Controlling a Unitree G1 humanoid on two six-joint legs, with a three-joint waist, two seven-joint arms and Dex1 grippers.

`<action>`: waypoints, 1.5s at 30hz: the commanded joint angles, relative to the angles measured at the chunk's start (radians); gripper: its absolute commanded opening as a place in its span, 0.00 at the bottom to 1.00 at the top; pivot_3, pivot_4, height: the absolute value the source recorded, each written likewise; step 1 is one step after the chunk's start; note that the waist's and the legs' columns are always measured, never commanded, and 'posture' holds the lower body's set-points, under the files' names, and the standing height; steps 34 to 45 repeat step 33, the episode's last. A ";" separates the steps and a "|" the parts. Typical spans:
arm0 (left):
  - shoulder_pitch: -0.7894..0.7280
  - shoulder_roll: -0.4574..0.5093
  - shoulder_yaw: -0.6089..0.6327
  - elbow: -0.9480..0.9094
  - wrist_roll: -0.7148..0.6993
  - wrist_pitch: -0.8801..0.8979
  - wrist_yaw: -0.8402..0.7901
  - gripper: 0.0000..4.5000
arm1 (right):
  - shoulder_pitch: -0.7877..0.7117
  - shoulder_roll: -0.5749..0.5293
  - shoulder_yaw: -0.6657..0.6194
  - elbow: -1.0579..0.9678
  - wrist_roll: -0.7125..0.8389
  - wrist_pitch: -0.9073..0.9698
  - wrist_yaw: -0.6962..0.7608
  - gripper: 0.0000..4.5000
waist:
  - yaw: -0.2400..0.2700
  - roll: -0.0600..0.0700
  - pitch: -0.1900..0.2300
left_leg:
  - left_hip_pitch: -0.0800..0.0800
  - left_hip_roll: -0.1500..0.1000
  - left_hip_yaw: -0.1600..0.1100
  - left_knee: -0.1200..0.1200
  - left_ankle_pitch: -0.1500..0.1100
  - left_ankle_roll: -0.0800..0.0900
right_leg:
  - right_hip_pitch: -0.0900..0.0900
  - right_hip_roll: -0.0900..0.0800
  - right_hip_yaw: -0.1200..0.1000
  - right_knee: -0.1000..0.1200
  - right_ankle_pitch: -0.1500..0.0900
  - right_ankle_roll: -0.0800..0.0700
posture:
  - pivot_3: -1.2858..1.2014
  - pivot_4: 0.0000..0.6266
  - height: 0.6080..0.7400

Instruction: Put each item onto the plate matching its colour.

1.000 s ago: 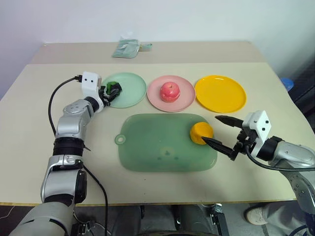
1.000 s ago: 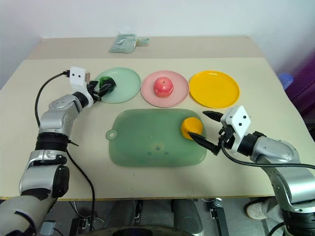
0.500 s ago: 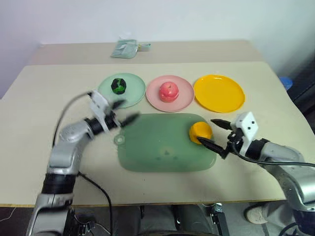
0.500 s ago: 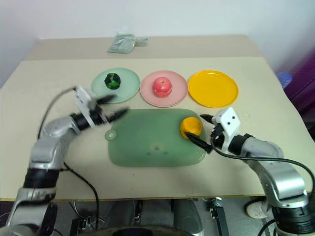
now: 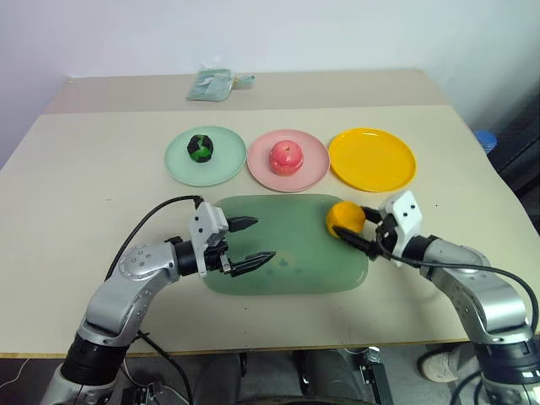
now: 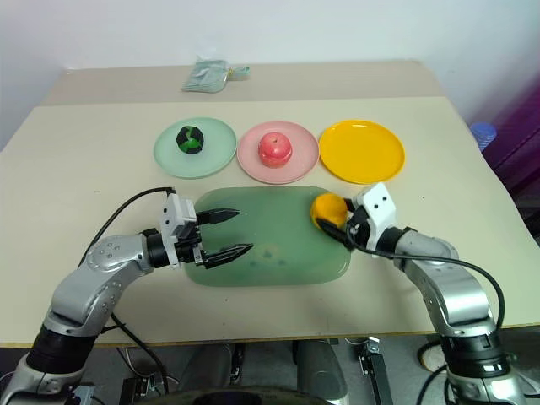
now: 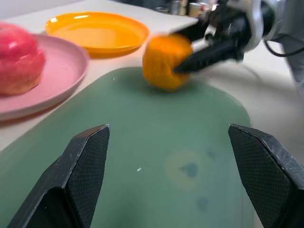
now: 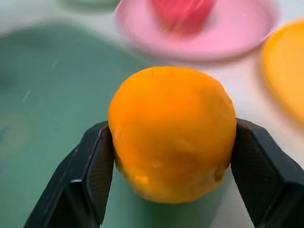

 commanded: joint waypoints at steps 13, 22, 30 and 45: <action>0.168 -0.035 0.103 0.013 0.049 -0.159 0.088 0.90 | -0.526 0.107 -0.006 0.718 -0.281 -0.248 -0.279 0.99 | 0.002 0.001 0.000 | -0.003 -0.001 0.002 -0.002 0.000 0.000 | -0.004 -0.002 0.001 -0.001 0.000 0.000 | 0.52 0.24 1.00; 0.204 -0.025 0.371 0.247 0.132 -0.301 0.282 0.90 | -0.230 -0.008 -0.082 0.420 -0.112 -0.335 0.074 0.99 | 0.003 0.001 0.000 | -0.002 0.001 0.002 -0.002 0.000 0.000 | -0.003 -0.001 0.000 -0.001 0.000 0.000 | 0.52 0.24 1.00; 0.298 0.049 0.560 0.317 0.109 -0.325 0.285 0.90 | -0.079 -0.123 -0.146 0.321 0.006 -0.246 0.255 0.99 | -0.001 0.001 0.000 | 0.002 0.002 0.002 -0.001 0.000 0.001 | 0.001 -0.001 0.001 -0.001 0.000 0.000 | 0.52 0.24 1.00; 0.309 0.036 0.571 0.280 0.107 -0.308 0.308 0.90 | -0.103 -0.118 -0.128 0.333 -0.004 -0.239 0.259 0.99 | 0.000 0.001 0.000 | 0.004 0.001 0.002 -0.002 0.000 0.001 | 0.003 -0.001 0.001 -0.001 0.000 -0.001 | 0.52 0.24 1.00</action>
